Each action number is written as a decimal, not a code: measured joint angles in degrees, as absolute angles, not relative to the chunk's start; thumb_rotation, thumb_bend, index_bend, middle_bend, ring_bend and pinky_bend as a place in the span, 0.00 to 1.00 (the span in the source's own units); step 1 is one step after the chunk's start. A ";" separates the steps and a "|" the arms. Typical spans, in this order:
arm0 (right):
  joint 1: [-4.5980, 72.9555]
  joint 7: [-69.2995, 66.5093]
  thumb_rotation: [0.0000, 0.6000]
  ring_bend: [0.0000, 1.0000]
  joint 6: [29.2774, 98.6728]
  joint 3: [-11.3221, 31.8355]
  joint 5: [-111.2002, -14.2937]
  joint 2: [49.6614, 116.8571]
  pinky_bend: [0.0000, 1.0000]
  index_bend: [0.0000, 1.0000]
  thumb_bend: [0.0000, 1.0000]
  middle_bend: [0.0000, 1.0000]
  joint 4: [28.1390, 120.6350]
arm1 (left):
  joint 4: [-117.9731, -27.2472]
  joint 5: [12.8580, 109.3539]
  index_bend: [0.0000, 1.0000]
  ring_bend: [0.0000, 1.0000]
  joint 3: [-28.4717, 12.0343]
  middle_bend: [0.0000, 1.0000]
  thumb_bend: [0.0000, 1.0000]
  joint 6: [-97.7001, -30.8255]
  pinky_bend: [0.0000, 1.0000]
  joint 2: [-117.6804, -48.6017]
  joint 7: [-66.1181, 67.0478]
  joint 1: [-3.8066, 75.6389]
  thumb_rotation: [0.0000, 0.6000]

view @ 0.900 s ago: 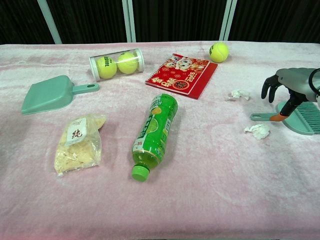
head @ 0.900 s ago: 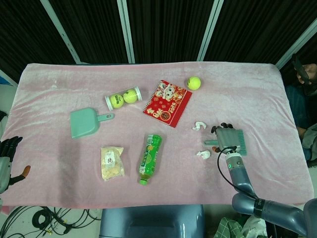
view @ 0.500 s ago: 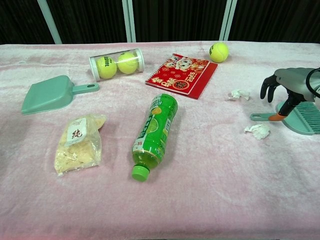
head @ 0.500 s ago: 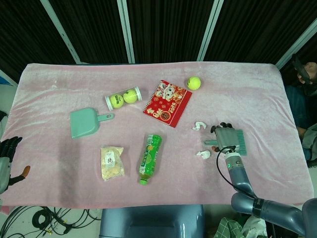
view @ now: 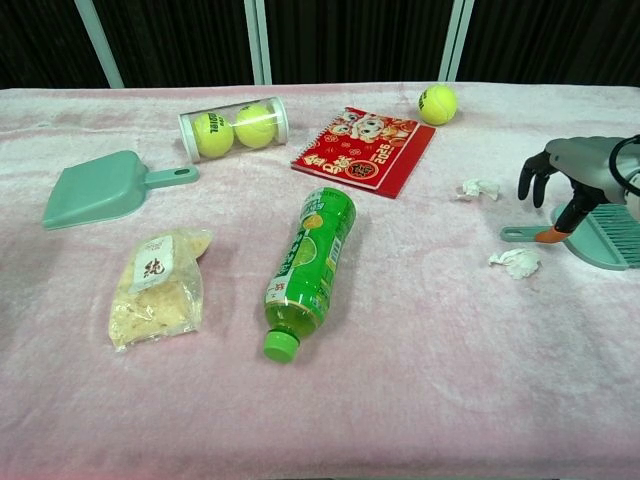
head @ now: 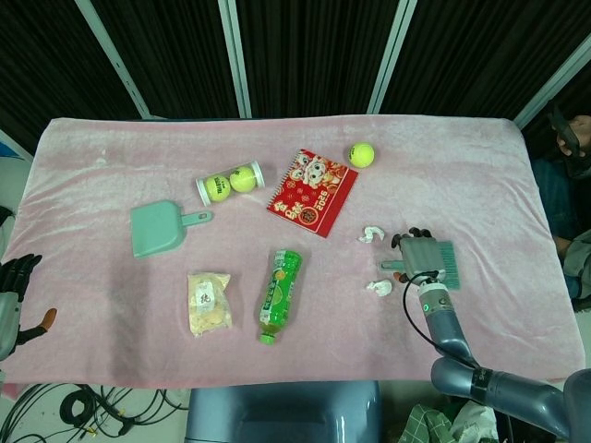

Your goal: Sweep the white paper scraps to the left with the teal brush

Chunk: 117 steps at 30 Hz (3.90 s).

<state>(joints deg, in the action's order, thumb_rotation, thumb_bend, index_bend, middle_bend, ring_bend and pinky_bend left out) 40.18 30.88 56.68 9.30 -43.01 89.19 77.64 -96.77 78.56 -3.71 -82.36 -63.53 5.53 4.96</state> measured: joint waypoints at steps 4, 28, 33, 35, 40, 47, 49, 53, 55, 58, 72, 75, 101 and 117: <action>40.24 30.63 1.00 0.20 56.12 9.29 -43.13 90.02 0.18 0.43 0.03 0.45 75.98 | -96.79 78.50 0.09 0.05 -3.70 0.07 0.31 -82.28 0.01 -63.53 5.57 4.98 1.00; 39.64 28.68 1.00 0.22 53.44 9.41 -44.59 91.97 0.18 0.48 0.16 0.48 71.79 | -96.98 78.15 0.09 0.05 -3.74 0.07 0.31 -82.03 0.01 -63.48 5.92 5.06 1.00; 39.71 28.95 1.00 0.24 53.12 9.42 -44.45 92.11 0.18 0.51 0.19 0.50 71.43 | -97.03 78.10 0.09 0.05 -3.74 0.07 0.31 -82.01 0.01 -63.47 5.99 5.06 1.00; 39.69 28.87 1.00 0.25 53.13 9.46 -44.60 92.18 0.18 0.53 0.20 0.51 71.33 | -97.02 78.08 0.09 0.05 -3.74 0.07 0.31 -82.01 0.01 -63.48 5.99 5.06 1.00; 39.70 28.83 1.00 0.26 52.79 9.42 -44.86 92.24 0.18 0.58 0.25 0.54 71.13 | -97.08 77.98 0.09 0.05 -3.73 0.07 0.31 -81.87 0.01 -63.45 6.08 5.09 1.00; 39.88 28.70 1.00 0.27 52.32 9.58 -45.52 91.00 0.18 0.59 0.28 0.54 72.29 | -97.21 77.89 0.09 0.05 -3.68 0.07 0.31 -81.71 0.01 -63.34 6.12 5.14 1.00; 39.92 28.75 1.00 0.27 52.45 9.67 -45.71 90.59 0.18 0.59 0.28 0.54 72.81 | -97.22 77.88 0.09 0.05 -3.68 0.07 0.31 -81.69 0.01 -63.33 6.12 5.14 1.00; 39.89 28.20 1.00 0.27 52.88 10.32 -46.07 89.28 0.18 0.59 0.28 0.55 74.72 | -97.31 77.89 0.10 0.06 -3.68 0.07 0.31 -81.68 0.02 -63.29 6.05 5.14 1.00; 39.76 27.66 1.00 0.28 53.05 10.77 -46.23 87.86 0.18 0.59 0.28 0.56 76.75 | -97.37 77.88 0.10 0.06 -3.68 0.07 0.31 -81.68 0.02 -63.26 5.96 5.13 1.00; 39.29 26.46 1.00 0.28 53.23 11.37 -46.40 85.11 0.18 0.59 0.28 0.56 80.66 | -97.42 77.90 0.10 0.06 -3.67 0.07 0.31 -81.68 0.02 -63.21 5.78 5.11 1.00; 32.34 14.07 1.00 0.29 54.48 11.74 -52.12 71.03 0.18 0.59 0.28 0.57 98.77 | -97.49 78.11 0.10 0.06 -3.58 0.07 0.31 -81.58 0.02 -63.03 5.25 5.13 1.00; 30.31 12.41 1.00 0.29 55.88 10.54 -55.48 68.83 0.18 0.59 0.28 0.57 101.69 | -97.53 78.13 0.10 0.06 -3.57 0.07 0.31 -81.61 0.03 -63.05 5.33 5.12 1.00; 33.40 8.60 1.00 0.30 56.35 12.75 -58.28 77.44 0.18 0.59 0.28 0.57 99.77 | -97.62 77.97 0.10 0.06 -3.61 0.07 0.31 -81.41 0.03 -62.95 5.02 5.18 1.00; 35.80 -0.81 1.00 0.32 56.41 18.05 -59.22 82.42 0.18 0.63 0.29 0.59 101.46 | -97.62 78.03 0.10 0.06 -3.56 0.07 0.31 -81.29 0.04 -62.80 4.71 5.20 1.00</action>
